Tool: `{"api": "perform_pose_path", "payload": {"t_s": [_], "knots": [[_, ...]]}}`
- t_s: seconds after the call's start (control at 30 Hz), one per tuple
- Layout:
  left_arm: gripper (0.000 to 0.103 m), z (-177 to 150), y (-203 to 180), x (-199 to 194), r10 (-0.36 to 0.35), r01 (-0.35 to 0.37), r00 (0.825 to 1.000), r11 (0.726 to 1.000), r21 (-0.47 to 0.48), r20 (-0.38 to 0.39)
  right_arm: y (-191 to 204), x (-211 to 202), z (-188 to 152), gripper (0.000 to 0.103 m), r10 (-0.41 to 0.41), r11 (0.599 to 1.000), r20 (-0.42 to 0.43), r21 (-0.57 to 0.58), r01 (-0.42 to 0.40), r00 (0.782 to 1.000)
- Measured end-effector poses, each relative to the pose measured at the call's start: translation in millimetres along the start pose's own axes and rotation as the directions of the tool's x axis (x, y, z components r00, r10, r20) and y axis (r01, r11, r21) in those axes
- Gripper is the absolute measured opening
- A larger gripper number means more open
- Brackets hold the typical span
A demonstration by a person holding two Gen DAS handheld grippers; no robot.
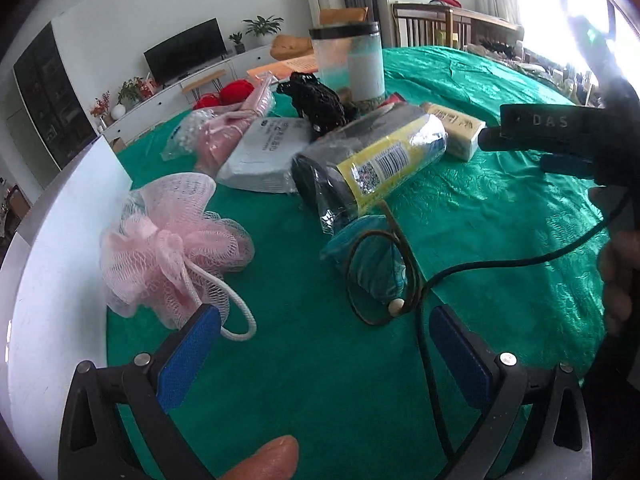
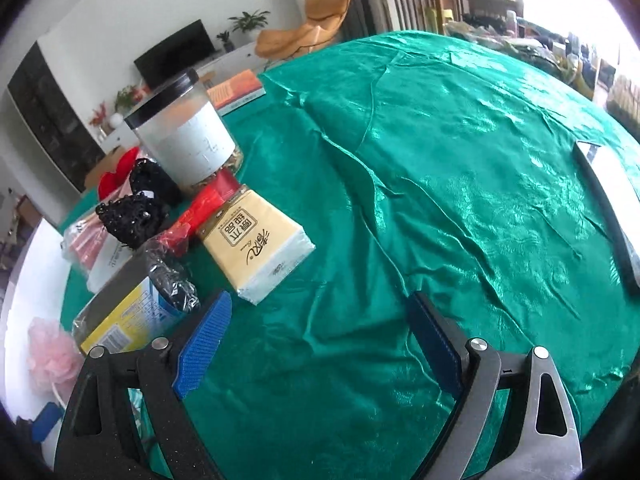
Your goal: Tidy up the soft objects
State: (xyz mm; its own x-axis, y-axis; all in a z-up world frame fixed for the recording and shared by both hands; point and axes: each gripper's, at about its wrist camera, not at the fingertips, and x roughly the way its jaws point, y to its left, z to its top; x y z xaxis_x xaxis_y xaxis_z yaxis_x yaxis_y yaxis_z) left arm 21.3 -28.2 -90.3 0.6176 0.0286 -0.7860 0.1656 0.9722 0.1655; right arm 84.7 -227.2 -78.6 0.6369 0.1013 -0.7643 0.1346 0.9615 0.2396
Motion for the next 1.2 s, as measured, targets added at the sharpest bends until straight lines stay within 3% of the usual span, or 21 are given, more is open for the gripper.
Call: {"api": "perform_pose_path", "payload": {"t_s": [0.17,0.3,0.6,1.2], "knots": [[0.103,14.8,4.0,24.3,-0.032,0.031,0.999,0.999,-0.042,-0.028,16.4,-0.4,-13.3,0.091,-0.037,0.998,-0.021,-0.052,0.036,0.999],[0.103,29.0,21.3,44.6,-0.138,0.13,0.989,0.984,-0.119,-0.061,8.0,26.5,7.8,0.091,-0.069,0.995,-0.041,-0.068,0.066,0.997],[0.103,42.4,28.3,56.8,-0.143,0.14,0.989,0.985,-0.103,-0.03,25.2,34.9,1.7,0.092,-0.189,0.966,-0.045,-0.188,0.178,0.981],[0.103,41.3,28.6,55.7,-0.144,0.141,0.989,0.985,-0.103,-0.028,25.3,33.0,0.6,0.094,-0.186,0.968,-0.034,-0.179,0.177,0.982]]}}
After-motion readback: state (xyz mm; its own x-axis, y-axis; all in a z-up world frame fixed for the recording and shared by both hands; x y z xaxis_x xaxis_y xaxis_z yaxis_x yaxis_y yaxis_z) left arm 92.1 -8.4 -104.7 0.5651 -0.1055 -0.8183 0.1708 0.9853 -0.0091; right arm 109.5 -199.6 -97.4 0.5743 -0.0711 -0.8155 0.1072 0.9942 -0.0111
